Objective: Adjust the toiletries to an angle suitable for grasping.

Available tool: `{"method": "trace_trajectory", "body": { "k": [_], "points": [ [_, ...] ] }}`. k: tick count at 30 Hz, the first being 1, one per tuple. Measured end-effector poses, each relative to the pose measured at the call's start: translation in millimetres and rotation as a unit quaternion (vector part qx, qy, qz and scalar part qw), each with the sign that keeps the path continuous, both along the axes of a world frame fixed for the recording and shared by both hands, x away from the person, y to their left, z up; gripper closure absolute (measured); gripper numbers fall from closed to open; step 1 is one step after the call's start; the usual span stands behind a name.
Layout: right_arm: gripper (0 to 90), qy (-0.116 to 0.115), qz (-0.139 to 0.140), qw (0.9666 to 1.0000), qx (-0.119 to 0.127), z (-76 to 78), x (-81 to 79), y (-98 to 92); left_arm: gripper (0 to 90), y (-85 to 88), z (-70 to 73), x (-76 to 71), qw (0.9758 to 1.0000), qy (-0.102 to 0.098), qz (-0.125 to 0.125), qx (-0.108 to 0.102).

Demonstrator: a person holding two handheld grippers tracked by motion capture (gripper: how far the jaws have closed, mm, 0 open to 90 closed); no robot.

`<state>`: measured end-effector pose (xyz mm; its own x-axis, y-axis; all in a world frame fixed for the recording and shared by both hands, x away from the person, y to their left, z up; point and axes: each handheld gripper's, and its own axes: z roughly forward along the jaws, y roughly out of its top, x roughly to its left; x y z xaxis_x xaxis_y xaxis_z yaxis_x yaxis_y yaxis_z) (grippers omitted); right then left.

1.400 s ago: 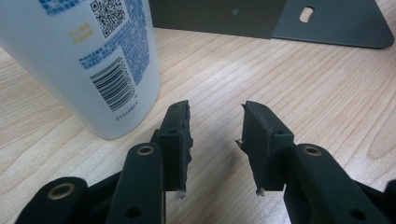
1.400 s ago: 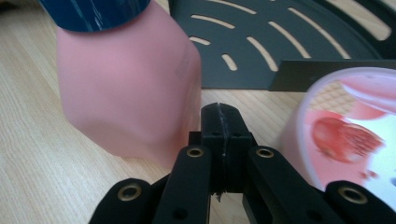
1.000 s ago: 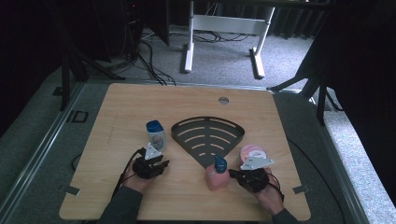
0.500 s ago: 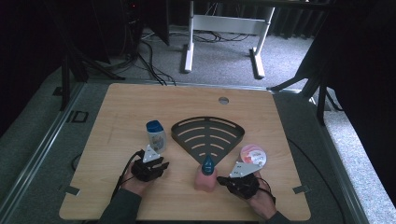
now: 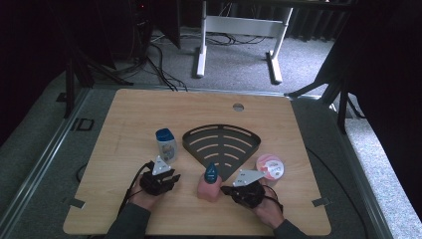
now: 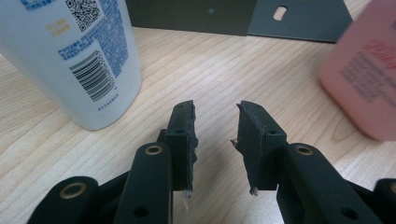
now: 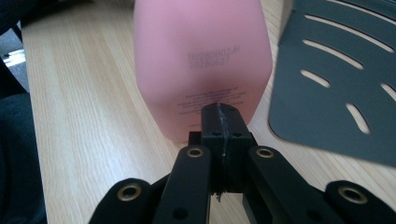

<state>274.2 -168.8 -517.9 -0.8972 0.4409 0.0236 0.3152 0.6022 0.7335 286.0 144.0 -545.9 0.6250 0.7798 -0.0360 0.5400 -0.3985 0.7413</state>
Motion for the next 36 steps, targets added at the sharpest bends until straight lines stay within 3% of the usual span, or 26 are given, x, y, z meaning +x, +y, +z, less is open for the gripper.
{"method": "trace_trajectory", "body": {
  "k": [8,12,16,23,28,32,36],
  "points": [
    [90.0,-0.002,0.013,0.9999,0.003,-0.9,8.0,18.3,67.0,1.7,4.8,-17.5,0.9998,-0.001,-0.011,-0.016],
    [90.0,-0.002,0.013,0.9999,0.003,-0.7,12.6,23.1,65.6,-1.7,7.1,-26.6,0.9983,0.003,-0.044,-0.039],
    [90.0,-0.001,0.014,0.9999,0.006,-1.4,15.0,27.7,63.7,-8.0,7.9,-33.7,0.9967,0.006,-0.072,-0.038],
    [90.0,-0.002,0.009,0.9999,0.009,-1.8,21.1,33.5,63.0,-7.7,8.8,-35.1,0.9962,0.012,-0.08,-0.035],
    [90.0,0.001,0.008,0.9999,0.013,-2.1,23.0,37.2,61.6,-12.3,8.4,-40.1,0.9939,0.019,-0.104,-0.031],
    [90.0,-0.001,0.015,0.9998,0.011,-1.9,23.1,41.9,62.5,-18.4,7.9,-37.7,0.9954,0.017,-0.094,-0.004],
    [90.0,-0.002,0.014,0.9999,0.009,-1.6,25.4,47.5,64.8,-14.5,8.6,-35.3,0.997,0.014,-0.077,0.001]
  ]
}}
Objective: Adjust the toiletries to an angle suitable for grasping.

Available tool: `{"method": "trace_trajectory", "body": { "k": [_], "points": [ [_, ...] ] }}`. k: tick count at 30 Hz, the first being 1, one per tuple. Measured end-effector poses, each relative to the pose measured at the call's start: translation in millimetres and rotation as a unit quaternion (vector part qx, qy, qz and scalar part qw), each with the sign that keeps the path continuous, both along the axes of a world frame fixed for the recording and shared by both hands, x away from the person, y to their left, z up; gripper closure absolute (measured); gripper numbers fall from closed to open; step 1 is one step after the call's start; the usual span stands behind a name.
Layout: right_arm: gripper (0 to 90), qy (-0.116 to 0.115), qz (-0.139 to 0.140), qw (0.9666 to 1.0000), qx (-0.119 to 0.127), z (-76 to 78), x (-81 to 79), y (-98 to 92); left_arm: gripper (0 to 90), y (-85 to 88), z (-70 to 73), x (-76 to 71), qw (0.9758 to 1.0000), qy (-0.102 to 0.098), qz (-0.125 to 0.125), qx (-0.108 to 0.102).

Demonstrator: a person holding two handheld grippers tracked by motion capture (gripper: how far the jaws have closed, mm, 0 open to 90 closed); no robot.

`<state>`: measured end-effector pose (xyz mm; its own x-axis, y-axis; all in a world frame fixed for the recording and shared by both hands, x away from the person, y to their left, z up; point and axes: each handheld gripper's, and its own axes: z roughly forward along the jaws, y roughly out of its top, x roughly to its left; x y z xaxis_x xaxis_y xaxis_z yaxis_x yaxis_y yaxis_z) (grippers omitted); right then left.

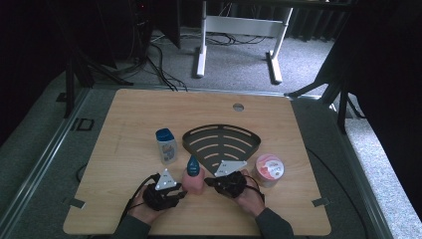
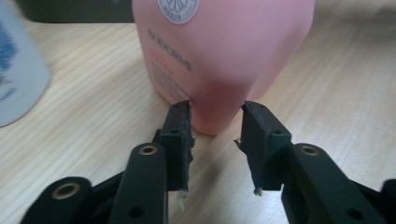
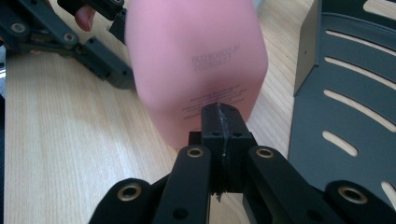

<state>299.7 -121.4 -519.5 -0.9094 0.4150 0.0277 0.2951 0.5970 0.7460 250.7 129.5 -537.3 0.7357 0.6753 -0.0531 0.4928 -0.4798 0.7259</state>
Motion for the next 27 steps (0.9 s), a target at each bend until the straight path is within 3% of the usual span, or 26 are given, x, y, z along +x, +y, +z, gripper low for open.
{"method": "trace_trajectory", "body": {
  "k": [3,6,24,27],
  "points": [
    [90.0,-0.001,0.0,1.0,-0.002,0.2,2.4,5.6,69.4,4.0,1.4,4.2,0.9997,-0.005,0.021,0.013],
    [90.0,-0.005,-0.002,1.0,-0.005,0.7,6.4,12.6,76.3,7.8,1.2,8.1,0.999,-0.005,0.043,0.013],
    [90.0,0.003,-0.015,0.9999,-0.001,0.1,32.3,36.7,78.4,21.0,-2.8,30.3,0.9951,-0.008,0.098,0.009],
    [90.0,0.004,-0.015,0.9999,0.002,-0.4,34.1,38.2,76.9,20.3,-3.5,30.2,0.9951,-0.003,0.098,0.013]
  ]
}}
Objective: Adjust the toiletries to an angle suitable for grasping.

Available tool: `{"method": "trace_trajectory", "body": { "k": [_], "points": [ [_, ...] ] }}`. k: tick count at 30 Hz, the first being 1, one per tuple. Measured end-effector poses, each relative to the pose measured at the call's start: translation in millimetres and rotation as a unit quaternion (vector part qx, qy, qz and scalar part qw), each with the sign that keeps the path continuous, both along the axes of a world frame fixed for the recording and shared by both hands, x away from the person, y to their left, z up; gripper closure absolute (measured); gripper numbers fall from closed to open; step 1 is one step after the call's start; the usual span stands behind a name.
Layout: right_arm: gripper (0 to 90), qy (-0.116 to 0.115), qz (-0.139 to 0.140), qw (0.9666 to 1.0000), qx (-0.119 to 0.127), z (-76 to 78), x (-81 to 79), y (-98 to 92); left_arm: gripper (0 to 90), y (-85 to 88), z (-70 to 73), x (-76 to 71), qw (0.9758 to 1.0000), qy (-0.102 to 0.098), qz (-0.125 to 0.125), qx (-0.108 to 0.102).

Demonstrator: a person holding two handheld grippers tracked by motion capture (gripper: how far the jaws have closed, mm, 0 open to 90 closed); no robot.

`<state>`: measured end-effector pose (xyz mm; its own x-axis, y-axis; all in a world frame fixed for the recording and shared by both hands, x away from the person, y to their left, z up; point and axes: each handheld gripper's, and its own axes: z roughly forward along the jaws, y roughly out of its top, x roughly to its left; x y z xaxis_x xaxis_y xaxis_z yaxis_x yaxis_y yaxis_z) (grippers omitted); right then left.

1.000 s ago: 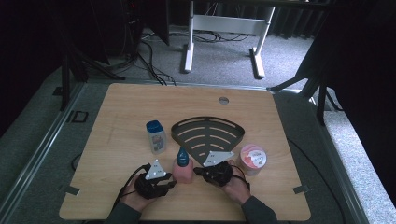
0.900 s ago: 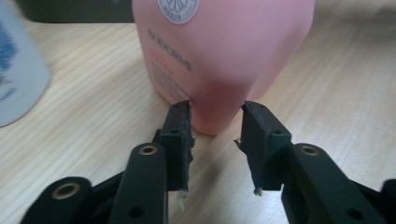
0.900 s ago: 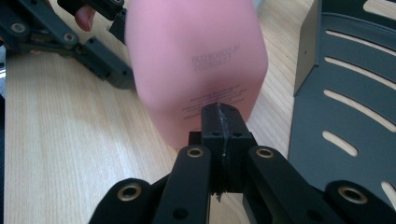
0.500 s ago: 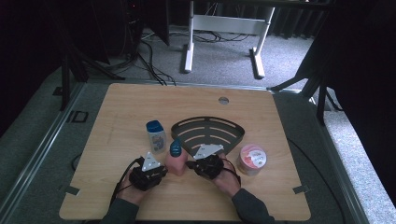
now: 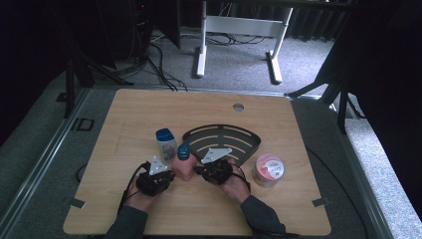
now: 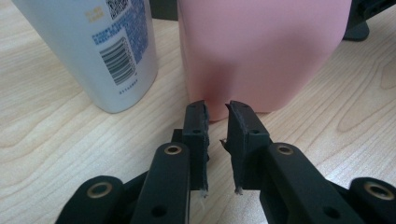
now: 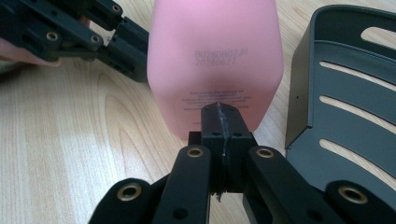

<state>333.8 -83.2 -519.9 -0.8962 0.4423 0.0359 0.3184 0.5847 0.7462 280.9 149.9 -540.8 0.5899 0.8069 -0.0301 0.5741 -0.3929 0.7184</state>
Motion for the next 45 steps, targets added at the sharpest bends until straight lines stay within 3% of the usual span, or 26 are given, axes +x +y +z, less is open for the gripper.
{"method": "trace_trajectory", "body": {
  "k": [4,13,22,34,35,36,37,40,45],
  "points": [
    [87.1,-0.003,-0.005,1.0,-0.001,-0.4,-1.0,-5.1,72.3,-5.6,-0.7,-4.4,0.9997,0.014,-0.017,0.006],
    [83.8,-0.004,-0.035,0.9993,-0.012,0.3,-4.4,-41.4,70.9,-15.6,-4.5,-12.2,0.9986,0.026,-0.043,0.016],
    [84.1,-0.023,-0.068,0.9973,-0.012,19.5,-3.0,-72.7,70.4,-25.9,-7.3,-13.3,0.9975,0.024,-0.062,0.023],
    [90.0,-0.036,-0.12,0.992,-0.014,36.9,9.7,-119.9,69.1,-29.7,-9.8,-12.0,0.997,0.024,-0.071,0.022],
    [90.0,-0.038,-0.136,0.9898,-0.016,38.9,13.5,-131.9,68.9,-29.7,-10.0,-11.6,0.997,0.024,-0.071,0.02],
    [90.0,-0.038,-0.136,0.9898,-0.016,38.9,13.5,-131.9,68.9,-29.7,-10.0,-11.6,0.997,0.024,-0.071,0.02],
    [90.0,-0.043,-0.155,0.9867,-0.023,40.1,16.4,-142.8,68.7,-29.6,-10.2,-11.2,0.997,0.024,-0.071,0.018],
    [90.0,-0.043,-0.177,0.9829,-0.023,39.9,19.7,-160.2,68.3,-29.1,-10.7,-11.1,0.9971,0.024,-0.07,0.015],
    [90.0,-0.04,-0.222,0.9737,-0.032,33.4,21.3,-194.2,68.2,-29.9,-10.8,-11.9,0.9972,0.022,-0.07,0.017]
  ]
}}
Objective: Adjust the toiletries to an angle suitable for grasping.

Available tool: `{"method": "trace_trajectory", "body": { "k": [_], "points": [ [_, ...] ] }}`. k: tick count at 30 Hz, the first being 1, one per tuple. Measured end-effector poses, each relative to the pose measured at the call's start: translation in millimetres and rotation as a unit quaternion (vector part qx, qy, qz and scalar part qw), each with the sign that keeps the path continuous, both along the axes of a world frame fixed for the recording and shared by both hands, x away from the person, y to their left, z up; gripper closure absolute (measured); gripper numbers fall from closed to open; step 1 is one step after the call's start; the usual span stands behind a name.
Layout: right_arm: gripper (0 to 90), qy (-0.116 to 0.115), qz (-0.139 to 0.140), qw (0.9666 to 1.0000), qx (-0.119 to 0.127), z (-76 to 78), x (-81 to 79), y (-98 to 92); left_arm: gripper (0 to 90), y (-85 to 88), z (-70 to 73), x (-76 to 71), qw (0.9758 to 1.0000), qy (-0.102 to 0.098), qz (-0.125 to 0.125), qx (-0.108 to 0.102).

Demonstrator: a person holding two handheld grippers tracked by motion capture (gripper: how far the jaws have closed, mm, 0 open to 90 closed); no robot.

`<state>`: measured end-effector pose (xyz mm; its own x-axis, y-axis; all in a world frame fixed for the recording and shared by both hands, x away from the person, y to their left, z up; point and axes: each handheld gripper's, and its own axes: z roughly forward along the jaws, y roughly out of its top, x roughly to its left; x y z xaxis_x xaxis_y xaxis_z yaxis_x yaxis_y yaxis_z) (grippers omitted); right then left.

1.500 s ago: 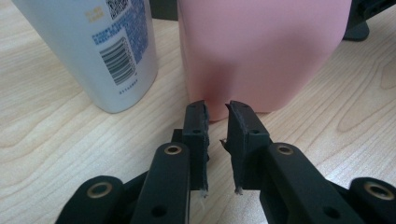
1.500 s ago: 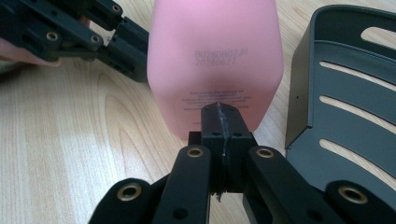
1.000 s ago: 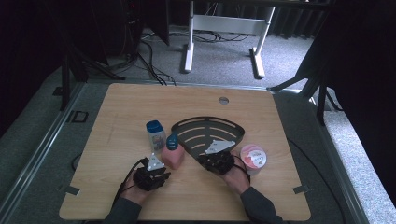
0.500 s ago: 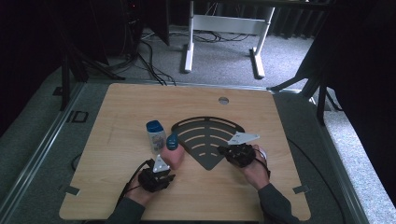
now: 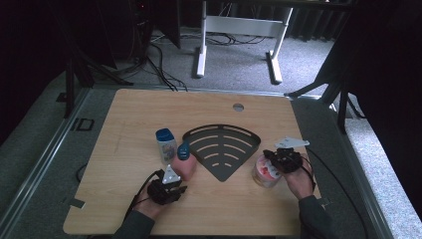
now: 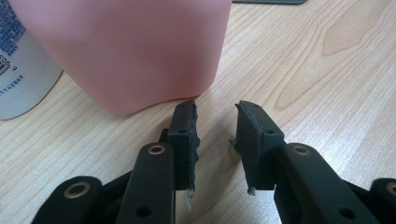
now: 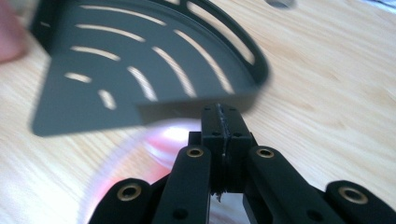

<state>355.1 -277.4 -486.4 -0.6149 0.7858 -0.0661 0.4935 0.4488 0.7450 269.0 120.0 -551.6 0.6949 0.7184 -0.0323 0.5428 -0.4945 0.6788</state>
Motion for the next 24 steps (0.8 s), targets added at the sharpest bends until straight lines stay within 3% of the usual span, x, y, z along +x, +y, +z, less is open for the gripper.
{"method": "trace_trajectory", "body": {
  "k": [4,7,9,11,12,16,18,24],
  "points": [
    [90.0,0.0,-0.031,0.9995,0.01,-2.2,-0.3,-21.5,67.9,-2.0,0.0,-0.9,1.0,-0.001,0.0,0.002],
    [90.0,0.001,-0.035,0.999,0.029,-2.3,-0.3,-32.2,67.9,-4.1,-0.1,-1.4,1.0,-0.004,-0.001,0.004],
    [90.0,-0.006,-0.051,0.9985,0.021,-1.6,0.6,-35.9,67.7,-5.1,0.1,-1.9,1.0,-0.005,-0.004,0.006],
    [90.0,-0.002,-0.06,0.9977,0.032,-1.7,2.9,-41.9,67.7,-6.4,0.0,-2.5,0.9999,-0.006,-0.006,0.007],
    [90.0,0.0,-0.064,0.9977,0.024,-3.3,4.5,-43.2,67.7,-6.4,0.0,-2.5,0.9999,-0.006,-0.006,0.007],
    [90.0,0.02,-0.057,0.9981,0.012,-14.0,9.6,-42.9,68.0,-8.7,0.0,-2.2,0.9999,-0.005,-0.007,0.006],
    [90.0,0.025,-0.055,0.9978,0.028,-15.0,10.7,-44.5,68.0,-9.7,-0.1,-2.4,0.9999,-0.006,-0.008,0.006],
    [90.0,0.028,-0.044,0.9984,0.023,-14.1,8.8,-41.2,68.0,-13.1,0.1,-2.4,0.9999,-0.005,-0.013,0.006]
  ]
}}
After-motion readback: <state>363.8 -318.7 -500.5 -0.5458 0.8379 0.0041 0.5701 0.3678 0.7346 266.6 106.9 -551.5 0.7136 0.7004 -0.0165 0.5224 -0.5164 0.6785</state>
